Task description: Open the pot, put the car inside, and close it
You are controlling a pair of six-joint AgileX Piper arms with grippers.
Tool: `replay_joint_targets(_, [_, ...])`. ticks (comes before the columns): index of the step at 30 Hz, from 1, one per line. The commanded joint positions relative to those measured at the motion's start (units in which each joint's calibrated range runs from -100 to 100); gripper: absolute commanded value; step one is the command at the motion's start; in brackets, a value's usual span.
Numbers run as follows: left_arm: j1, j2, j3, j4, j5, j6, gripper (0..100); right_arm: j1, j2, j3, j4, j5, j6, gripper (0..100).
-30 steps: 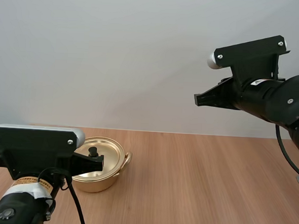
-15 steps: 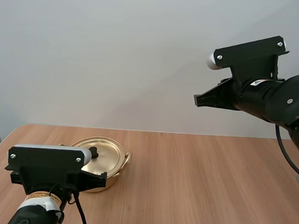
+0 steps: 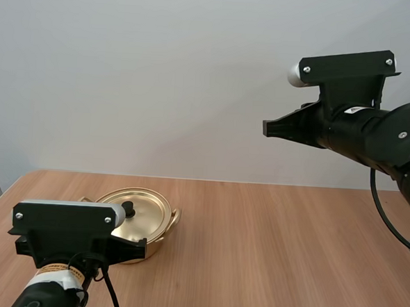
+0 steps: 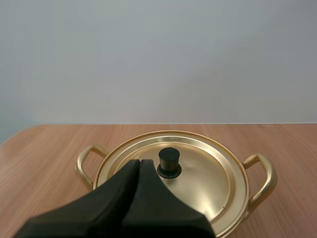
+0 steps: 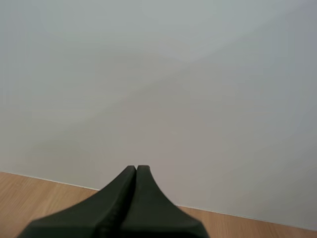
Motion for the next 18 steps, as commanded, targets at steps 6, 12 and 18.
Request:
replay_joint_targets(6, [-0.01,0.0,0.0,-0.05,0.07,-0.05,0,5.32,-4.81,10.19,-3.35,0.06,-4.17,0])
replay_joint_targets(12, [-0.01,0.0,0.0,-0.05,0.07,-0.05,0,5.72,-16.63,21.5,-2.51,-4.46,-3.87,0])
replay_joint_targets(18, [-0.01,0.0,0.0,-0.05,0.07,-0.05,0,5.72,-27.51,28.6,-2.69,-24.25,-3.87,0])
